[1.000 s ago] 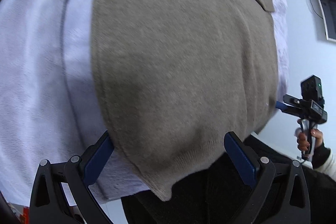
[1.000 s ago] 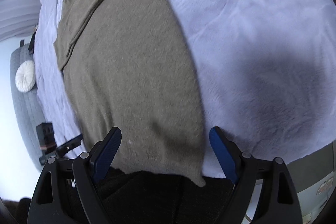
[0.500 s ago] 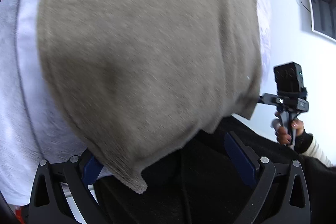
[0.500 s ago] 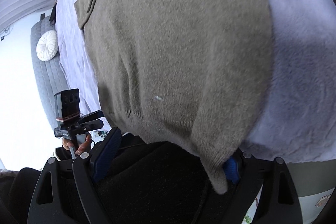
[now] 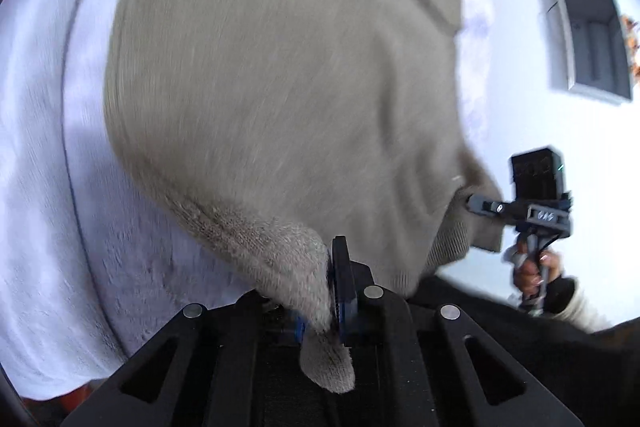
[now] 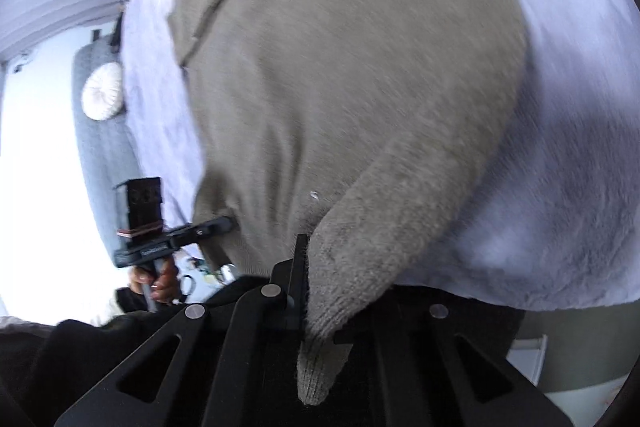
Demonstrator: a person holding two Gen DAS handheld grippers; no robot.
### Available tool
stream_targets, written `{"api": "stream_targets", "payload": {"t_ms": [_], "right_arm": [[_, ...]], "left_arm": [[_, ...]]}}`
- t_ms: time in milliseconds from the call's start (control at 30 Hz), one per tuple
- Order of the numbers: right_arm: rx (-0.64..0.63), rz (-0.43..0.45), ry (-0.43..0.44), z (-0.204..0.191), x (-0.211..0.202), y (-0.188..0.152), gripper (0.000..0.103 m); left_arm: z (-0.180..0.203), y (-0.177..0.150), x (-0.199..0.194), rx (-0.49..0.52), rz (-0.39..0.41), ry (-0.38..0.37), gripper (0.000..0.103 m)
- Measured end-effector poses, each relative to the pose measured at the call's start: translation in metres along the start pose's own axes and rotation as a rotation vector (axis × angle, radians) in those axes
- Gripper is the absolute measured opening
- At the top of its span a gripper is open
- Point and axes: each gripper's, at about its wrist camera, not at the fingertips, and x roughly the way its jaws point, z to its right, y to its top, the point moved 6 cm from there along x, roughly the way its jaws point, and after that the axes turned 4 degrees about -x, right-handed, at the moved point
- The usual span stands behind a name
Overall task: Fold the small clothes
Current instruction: 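Grasp the hem with both grippers and lift it toward the collar, then lay the hem over the collar and open both grippers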
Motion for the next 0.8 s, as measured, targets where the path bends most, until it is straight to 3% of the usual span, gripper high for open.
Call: {"api": "stream_targets", "payload": {"t_ms": [233, 300, 400, 600, 800], "right_arm": [[-0.069, 0.232, 0.197, -0.057, -0.051, 0.086, 0.007], [-0.095, 0.278, 0.219, -0.07, -0.063, 0.118, 0.007], [-0.115, 0.34, 0.223, -0.08, -0.077, 0.173, 0.007], [-0.101, 0.405, 0.184, -0.077, -0.08, 0.275, 0.007], [-0.033, 0.395, 0.123, -0.048, -0.039, 0.336, 0.007]], "left_arm": [[0.041, 0.092, -0.083, 0.04, 0.303, -0.116, 0.012], [0.047, 0.124, -0.102, 0.049, 0.375, -0.138, 0.012], [0.054, 0.179, -0.119, 0.079, 0.46, -0.108, 0.012], [0.059, 0.273, -0.103, 0.097, 0.542, -0.025, 0.012], [0.036, 0.327, -0.063, 0.075, 0.549, 0.086, 0.012]]}}
